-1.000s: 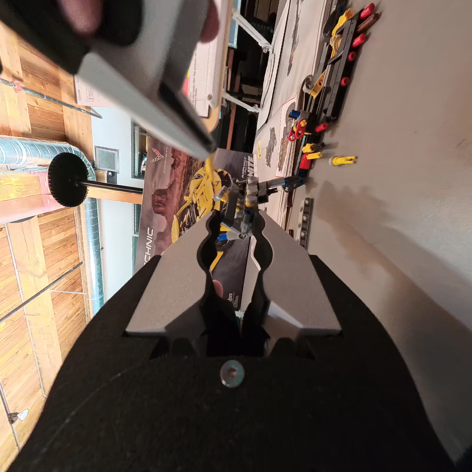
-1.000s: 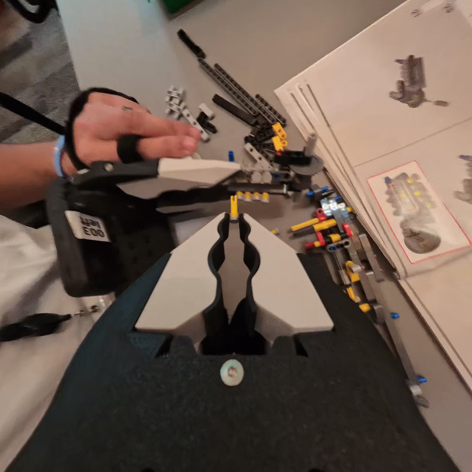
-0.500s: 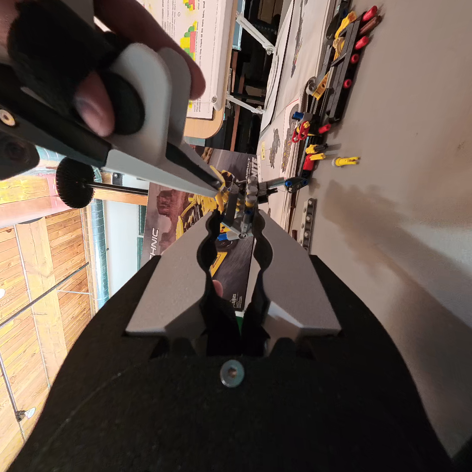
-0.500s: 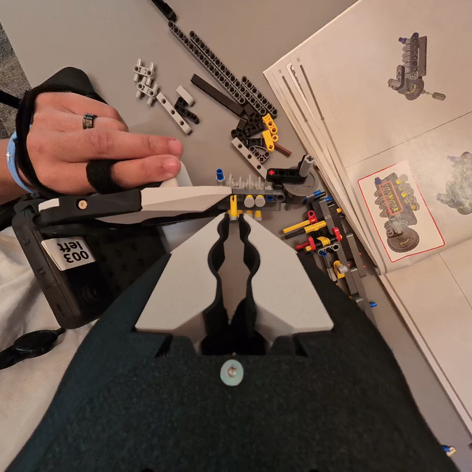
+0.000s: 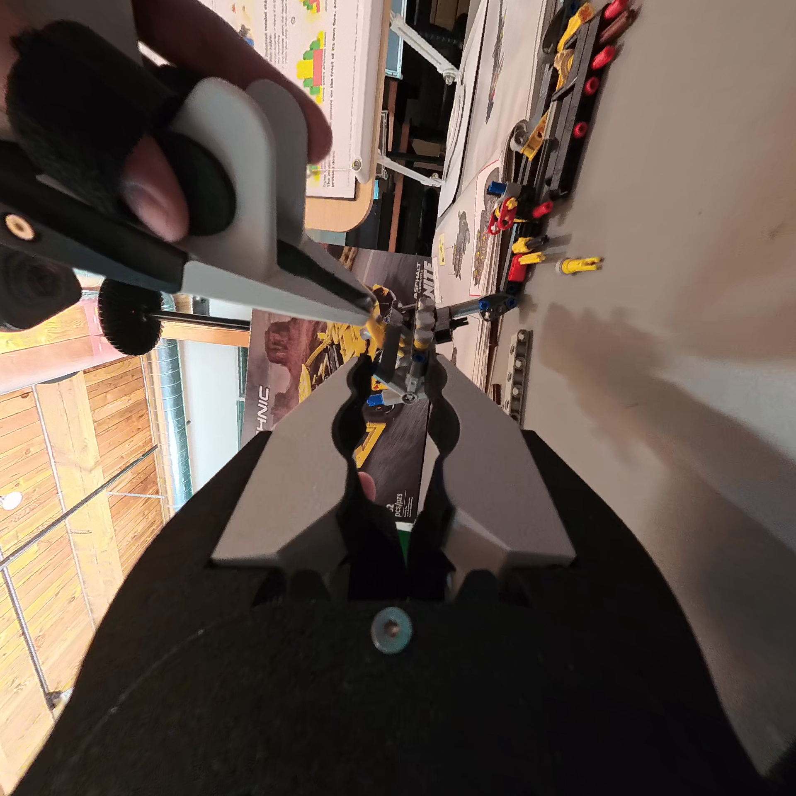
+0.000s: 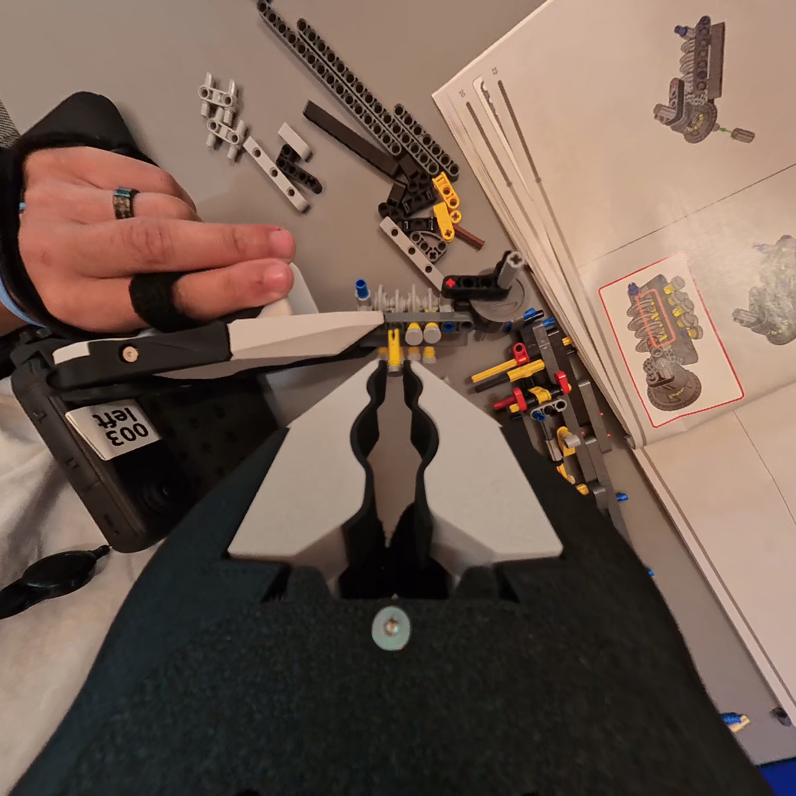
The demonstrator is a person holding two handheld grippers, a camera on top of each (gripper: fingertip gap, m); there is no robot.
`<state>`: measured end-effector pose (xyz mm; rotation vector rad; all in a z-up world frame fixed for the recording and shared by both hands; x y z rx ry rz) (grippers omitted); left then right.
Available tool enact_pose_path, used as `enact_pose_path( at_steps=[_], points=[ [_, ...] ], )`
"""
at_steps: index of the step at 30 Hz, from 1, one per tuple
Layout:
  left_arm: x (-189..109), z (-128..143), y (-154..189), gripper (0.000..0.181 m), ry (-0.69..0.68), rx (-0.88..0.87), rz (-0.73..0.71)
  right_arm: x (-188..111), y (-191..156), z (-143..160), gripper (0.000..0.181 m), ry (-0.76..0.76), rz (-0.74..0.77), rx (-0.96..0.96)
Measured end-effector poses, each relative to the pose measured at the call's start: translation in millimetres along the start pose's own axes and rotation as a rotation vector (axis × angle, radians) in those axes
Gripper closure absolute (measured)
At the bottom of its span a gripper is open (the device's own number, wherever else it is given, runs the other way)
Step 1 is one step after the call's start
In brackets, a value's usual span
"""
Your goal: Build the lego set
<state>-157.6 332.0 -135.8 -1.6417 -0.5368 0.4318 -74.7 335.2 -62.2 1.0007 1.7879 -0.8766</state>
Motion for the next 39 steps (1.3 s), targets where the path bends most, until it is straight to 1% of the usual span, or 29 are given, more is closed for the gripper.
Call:
enact_pose_path(
  at_steps=[14,23,26,28,31,35,37,39],
  points=[
    [-0.7,-0.2,-0.5,0.158,-0.001,0.014,-0.010,0.5,2.3,-3.5,0.174,-0.002,-0.011,0.001],
    [-1.1,-0.5,-0.7,0.158,-0.003,0.011,-0.007,2.1,1.2,-10.3,0.174,0.036,0.000,-0.039],
    [-0.4,1.5,-2.1,0.159,-0.011,-0.021,0.001,3.2,0.9,-12.0,0.174,0.077,0.008,-0.055],
    [0.2,3.0,-4.6,0.158,-0.005,-0.075,0.014,2.5,0.2,-12.6,0.174,0.111,0.019,-0.084],
    [0.4,3.0,-6.5,0.158,0.014,-0.127,0.030,0.1,-1.7,-11.9,0.166,0.136,0.012,-0.145],
    [-1.3,2.7,-10.1,0.158,0.048,-0.207,0.054,-11.7,-0.4,-11.4,0.157,0.165,-0.053,-0.194],
    [-2.4,3.1,-13.4,0.158,0.066,-0.243,0.052,-26.9,5.4,-13.9,0.156,0.211,-0.076,-0.217],
    [-5.6,0.4,-16.9,0.158,0.113,-0.257,0.040,-43.6,14.6,-17.9,0.149,0.251,-0.122,-0.272]
  ],
)
Point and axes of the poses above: each gripper's, where its closed fingertips meet, x out along the fingers, z out of its underside, y = z × x across the jaws, the point moved 7 cm from there along -x, back along the fingers, and after that the axes turned 2 degrees about -z, right-handed, at the moved point
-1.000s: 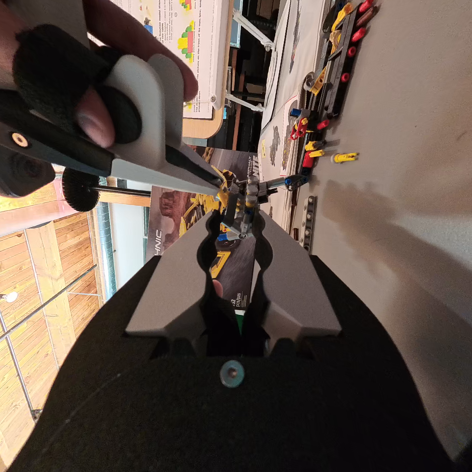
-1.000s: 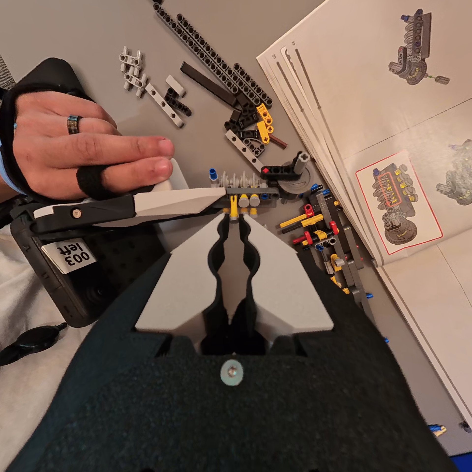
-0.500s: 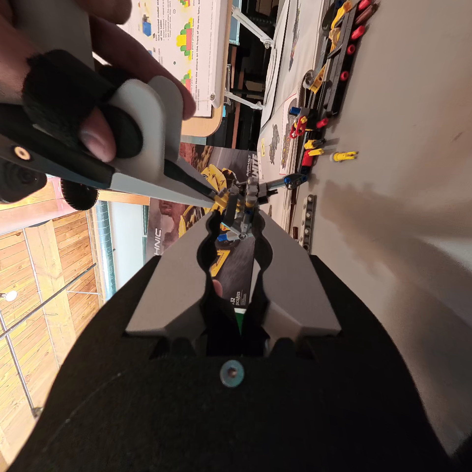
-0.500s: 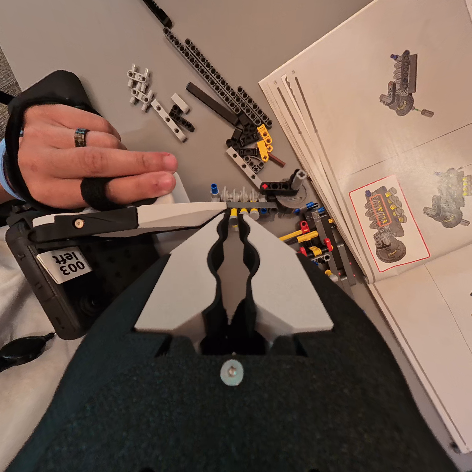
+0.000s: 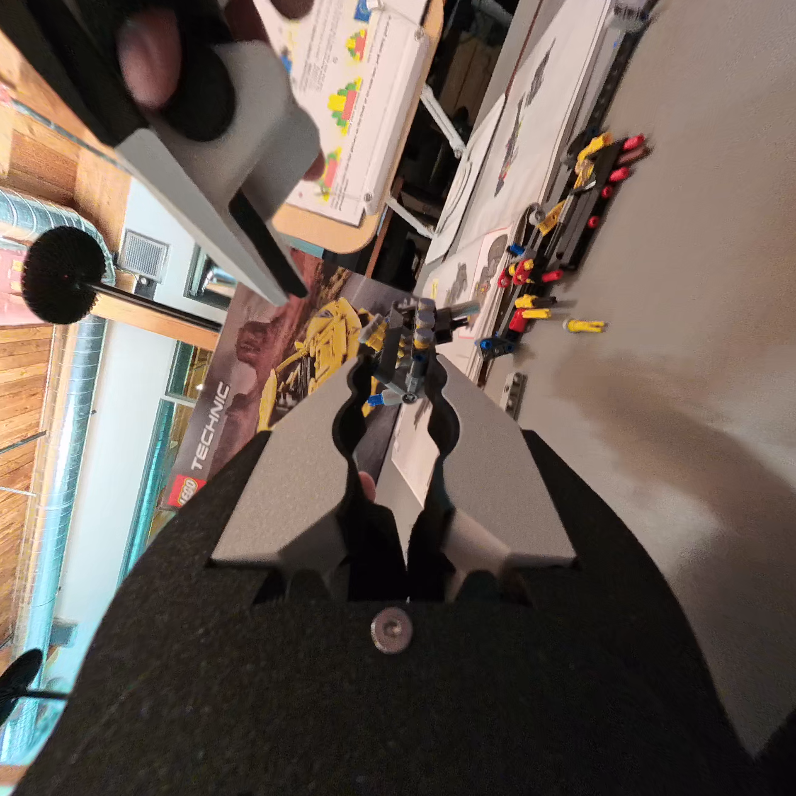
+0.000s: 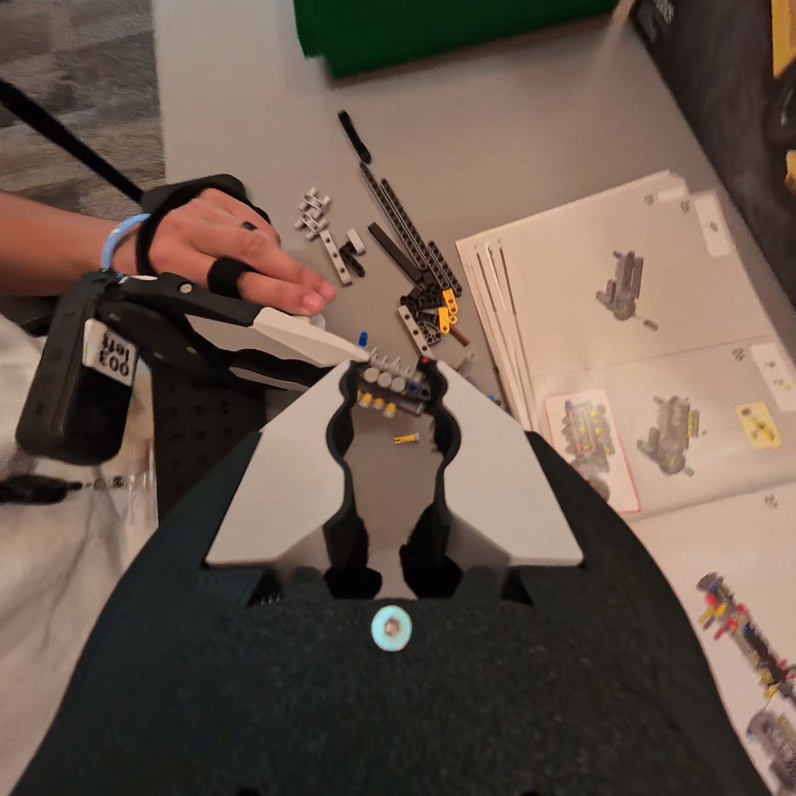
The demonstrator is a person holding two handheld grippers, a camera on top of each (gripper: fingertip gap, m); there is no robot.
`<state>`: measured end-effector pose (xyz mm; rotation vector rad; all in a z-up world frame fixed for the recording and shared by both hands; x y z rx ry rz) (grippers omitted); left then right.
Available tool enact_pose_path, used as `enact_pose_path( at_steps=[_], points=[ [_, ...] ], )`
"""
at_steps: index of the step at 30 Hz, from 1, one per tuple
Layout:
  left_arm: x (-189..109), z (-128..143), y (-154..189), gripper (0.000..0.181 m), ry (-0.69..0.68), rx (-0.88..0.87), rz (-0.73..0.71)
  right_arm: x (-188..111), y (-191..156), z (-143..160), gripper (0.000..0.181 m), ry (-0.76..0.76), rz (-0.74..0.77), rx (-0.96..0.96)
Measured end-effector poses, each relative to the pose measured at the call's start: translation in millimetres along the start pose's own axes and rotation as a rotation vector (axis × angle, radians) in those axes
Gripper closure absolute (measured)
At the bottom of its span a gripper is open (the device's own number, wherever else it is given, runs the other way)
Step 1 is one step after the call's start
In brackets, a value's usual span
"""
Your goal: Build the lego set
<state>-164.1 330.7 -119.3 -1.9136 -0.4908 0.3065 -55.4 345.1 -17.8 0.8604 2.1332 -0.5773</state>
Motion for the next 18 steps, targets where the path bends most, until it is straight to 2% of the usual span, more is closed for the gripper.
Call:
enact_pose_path(
  at_steps=[1,3,5,7,9,12,16,18],
  points=[
    [-2.8,-4.0,-1.1,0.158,0.042,-0.004,-0.002,-4.8,2.8,-2.2,0.140,0.016,-0.056,-0.041],
    [-9.8,-13.6,-1.8,0.158,0.136,-0.011,0.005,-4.9,0.4,-2.1,0.122,0.010,-0.267,-0.161],
    [-15.2,-20.2,-0.8,0.158,0.208,0.006,0.019,3.7,-0.1,2.3,0.120,-0.032,-0.450,-0.243],
    [-18.7,-25.2,0.5,0.158,0.274,0.044,0.035,16.4,-0.9,11.4,0.113,-0.218,-0.615,-0.256],
    [-20.8,-28.8,0.4,0.158,0.330,0.090,0.045,24.2,-2.0,19.9,0.114,-0.376,-0.775,-0.232],
    [-21.5,-33.0,-1.8,0.158,0.393,0.124,0.062,33.2,-4.5,23.9,0.115,-0.509,-0.913,-0.195],
    [-19.2,-37.3,-4.7,0.158,0.433,0.169,0.077,41.0,-15.0,29.9,0.115,-0.606,-0.985,-0.212],
    [-17.7,-37.6,-6.5,0.158,0.445,0.177,0.080,43.1,-14.8,33.3,0.127,-0.636,-0.980,-0.226]
  ],
)
Point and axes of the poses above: each gripper's, where its closed fingertips meet, x out along the fingers, z out of its underside, y = z × x across the jaws, the point moved 7 cm from there along -x, back along the fingers, and after that the axes turned 2 degrees about -z, right-handed, at the moved point
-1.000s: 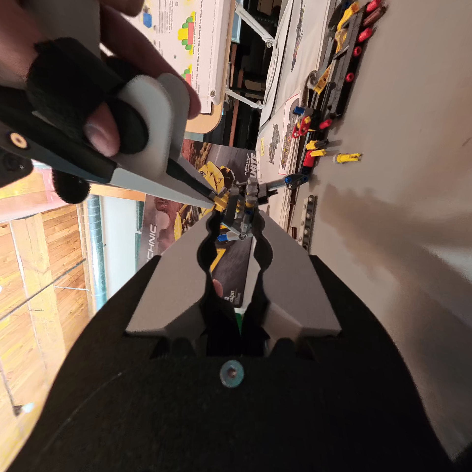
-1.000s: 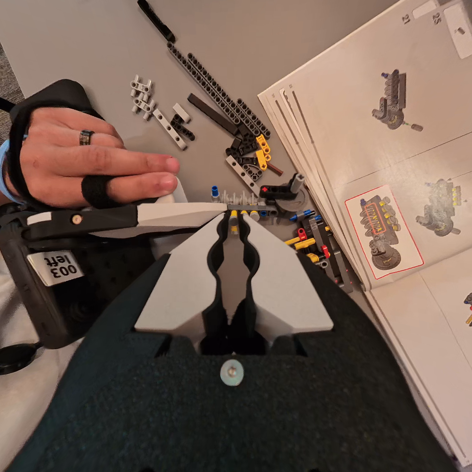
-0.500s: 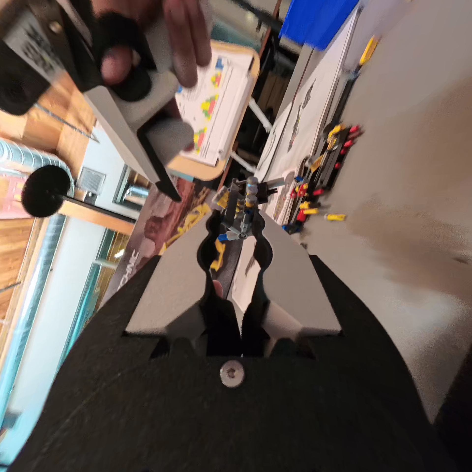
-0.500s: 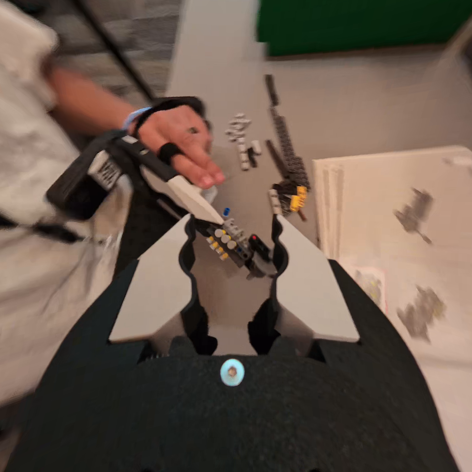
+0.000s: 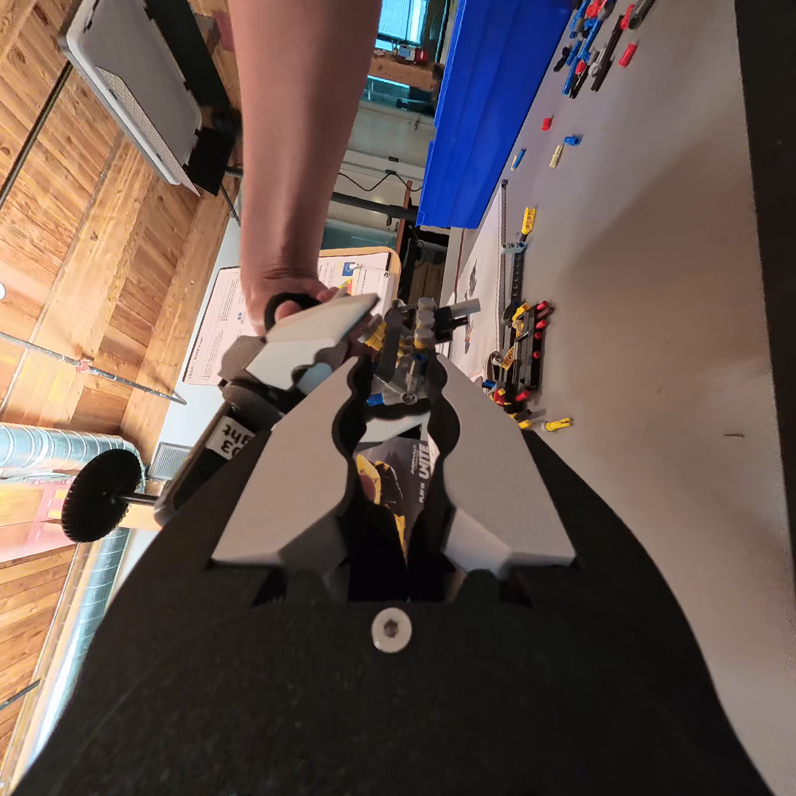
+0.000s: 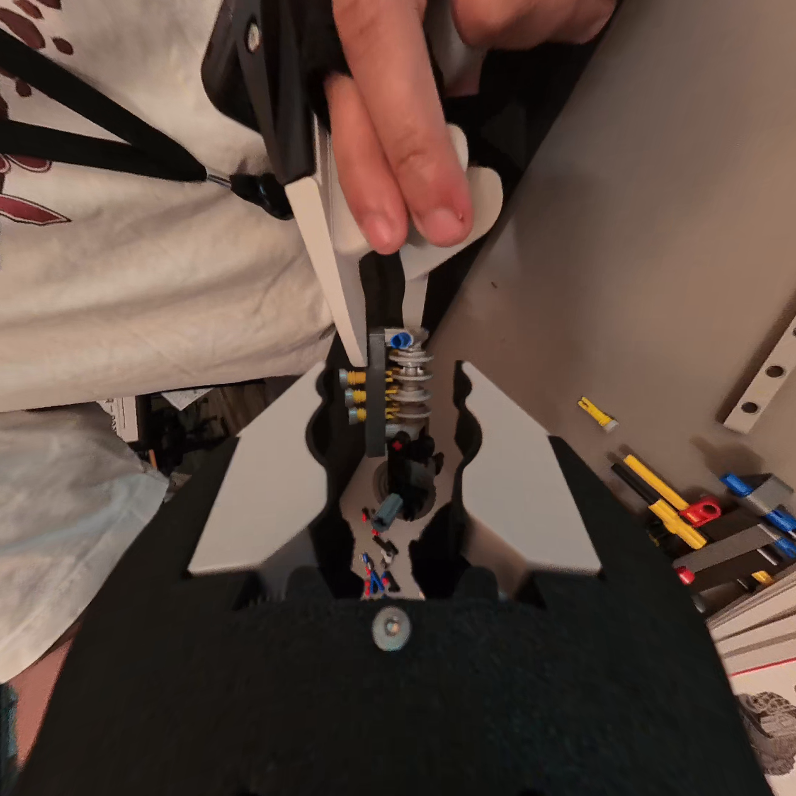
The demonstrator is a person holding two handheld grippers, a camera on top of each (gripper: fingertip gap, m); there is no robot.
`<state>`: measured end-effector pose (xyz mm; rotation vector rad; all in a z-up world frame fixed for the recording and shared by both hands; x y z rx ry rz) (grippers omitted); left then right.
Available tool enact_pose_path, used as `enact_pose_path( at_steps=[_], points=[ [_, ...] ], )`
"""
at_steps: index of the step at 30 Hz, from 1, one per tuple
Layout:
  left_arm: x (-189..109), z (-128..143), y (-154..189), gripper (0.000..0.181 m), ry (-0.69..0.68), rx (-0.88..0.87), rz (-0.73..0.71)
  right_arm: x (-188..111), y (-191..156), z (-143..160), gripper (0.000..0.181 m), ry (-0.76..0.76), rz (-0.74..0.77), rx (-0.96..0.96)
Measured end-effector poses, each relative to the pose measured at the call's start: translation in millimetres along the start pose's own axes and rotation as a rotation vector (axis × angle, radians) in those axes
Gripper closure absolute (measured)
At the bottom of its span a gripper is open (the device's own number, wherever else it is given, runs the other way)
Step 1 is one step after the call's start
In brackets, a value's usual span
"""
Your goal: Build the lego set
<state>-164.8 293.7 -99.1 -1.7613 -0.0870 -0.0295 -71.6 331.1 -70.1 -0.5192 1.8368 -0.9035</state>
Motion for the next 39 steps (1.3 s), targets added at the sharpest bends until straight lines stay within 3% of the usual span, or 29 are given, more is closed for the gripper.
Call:
enact_pose_path(
  at_steps=[2,10,17,22,25,30,33,39],
  points=[
    [1.1,1.2,-0.9,0.158,0.003,0.008,0.004,-1.5,-1.2,0.6,0.138,0.007,-0.021,-0.008],
    [2.2,-0.1,-2.1,0.159,0.013,0.047,0.009,-1.5,-2.6,4.3,0.139,0.040,-0.042,-0.034],
    [3.6,4.3,6.9,0.158,-0.033,0.134,0.016,-0.2,5.9,5.7,0.141,0.022,0.061,-0.111],
    [1.4,4.1,9.1,0.158,-0.078,0.113,0.019,1.1,9.2,4.4,0.141,0.047,0.044,-0.044],
    [-8.5,10.4,8.8,0.159,-0.122,0.065,0.035,-18.7,9.2,2.8,0.138,0.208,0.126,-0.033],
    [-26.6,36.1,13.3,0.158,-0.313,-0.171,0.045,-63.3,15.3,34.0,0.145,0.696,0.512,0.004],
    [-28.7,55.4,21.6,0.158,-0.450,-0.314,0.076,-36.0,26.8,60.6,0.152,0.881,0.592,0.122],
    [-24.2,70.2,22.3,0.158,-0.552,-0.310,0.039,39.8,51.8,75.5,0.155,0.964,0.827,0.295]
  ],
)
Point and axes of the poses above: each gripper's, where its closed fingertips meet, x out along the fingers, z out of its underside, y = z × x across the jaws, the point moved 7 cm from there along -x, back along the fingers, and after that the axes turned 2 degrees about -z, right-handed, at the moved point
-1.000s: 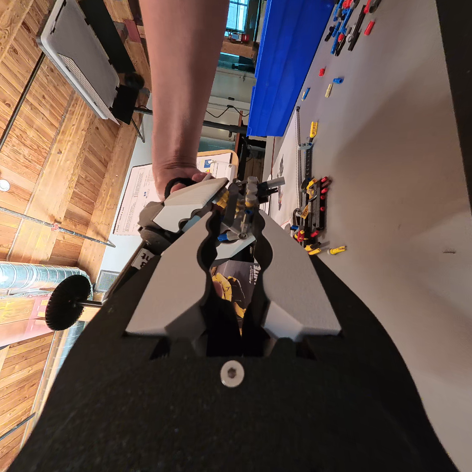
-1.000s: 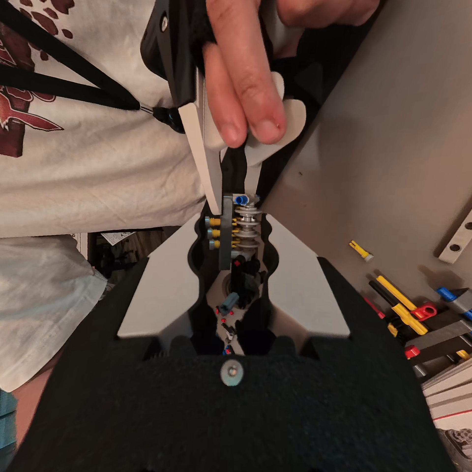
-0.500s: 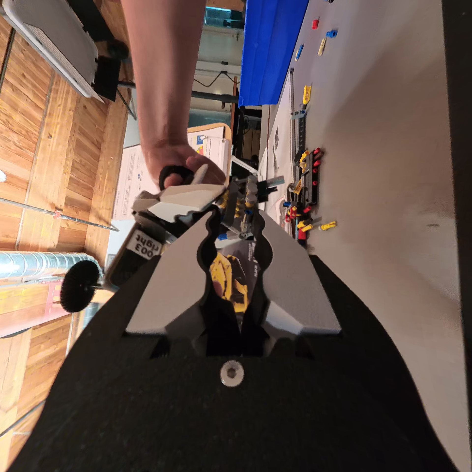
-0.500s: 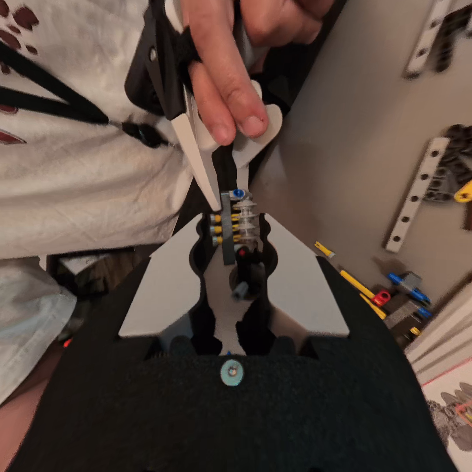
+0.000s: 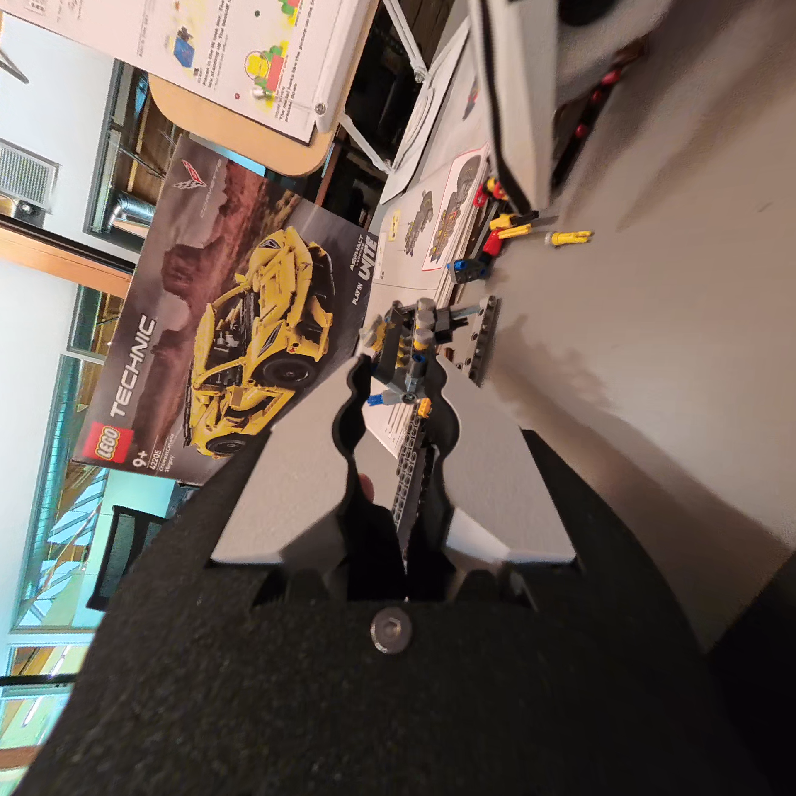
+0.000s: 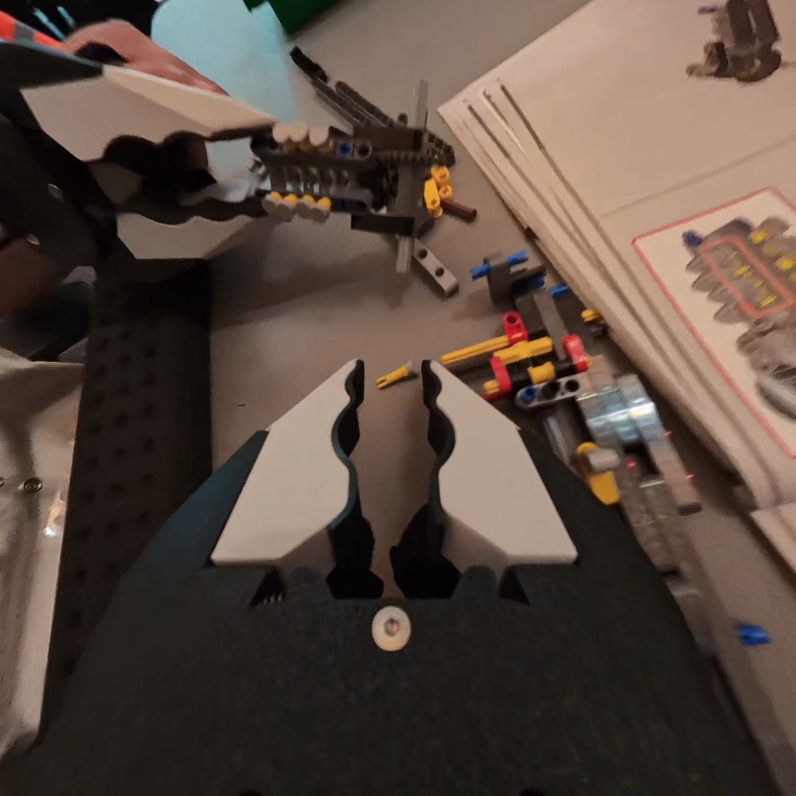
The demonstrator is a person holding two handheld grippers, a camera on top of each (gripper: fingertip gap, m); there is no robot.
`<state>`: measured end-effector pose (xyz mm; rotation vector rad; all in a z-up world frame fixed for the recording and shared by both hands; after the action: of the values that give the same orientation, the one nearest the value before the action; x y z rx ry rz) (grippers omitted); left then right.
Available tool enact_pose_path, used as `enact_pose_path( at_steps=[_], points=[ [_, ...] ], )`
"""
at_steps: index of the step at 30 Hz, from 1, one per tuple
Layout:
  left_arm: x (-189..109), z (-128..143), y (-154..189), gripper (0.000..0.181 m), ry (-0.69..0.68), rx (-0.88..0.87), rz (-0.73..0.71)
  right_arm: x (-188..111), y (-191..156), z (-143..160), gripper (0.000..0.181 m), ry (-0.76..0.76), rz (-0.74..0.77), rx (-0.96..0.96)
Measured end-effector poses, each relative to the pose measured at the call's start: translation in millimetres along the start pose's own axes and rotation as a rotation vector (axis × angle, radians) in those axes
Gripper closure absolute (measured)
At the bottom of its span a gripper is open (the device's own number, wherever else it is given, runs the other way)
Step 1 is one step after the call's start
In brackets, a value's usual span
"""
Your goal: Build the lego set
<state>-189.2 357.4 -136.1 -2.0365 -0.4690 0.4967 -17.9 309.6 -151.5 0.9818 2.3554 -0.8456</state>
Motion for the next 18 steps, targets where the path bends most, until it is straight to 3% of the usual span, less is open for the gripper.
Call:
enact_pose_path(
  at_steps=[3,7,12,15,18],
  points=[
    [0.2,0.1,1.5,0.158,0.009,-0.011,0.018,6.8,-3.6,12.8,0.161,-0.023,0.083,0.004],
    [-2.2,-2.1,3.6,0.158,0.034,-0.014,0.035,11.4,-14.5,14.8,0.160,-0.013,0.013,0.017],
    [0.0,0.2,2.8,0.158,0.015,-0.015,0.028,23.4,-27.9,6.4,0.158,-0.045,0.038,-0.113],
    [0.0,2.2,1.3,0.158,0.003,-0.035,0.028,11.7,-16.5,-5.4,0.158,0.008,0.143,-0.230],
    [0.8,2.9,1.7,0.157,-0.002,-0.036,0.031,9.6,-8.1,-15.2,0.154,0.007,0.114,-0.368]
  ],
)
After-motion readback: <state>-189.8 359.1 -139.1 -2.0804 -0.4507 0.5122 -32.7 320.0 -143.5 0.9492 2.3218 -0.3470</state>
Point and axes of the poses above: each gripper's, where its closed fingertips meet, x out along the fingers, z out of its underside, y = z × x across the jaws, the point moved 7 cm from there along -x, back along the fingers, and after that the axes turned 2 degrees about -z, right-handed, at the moved point
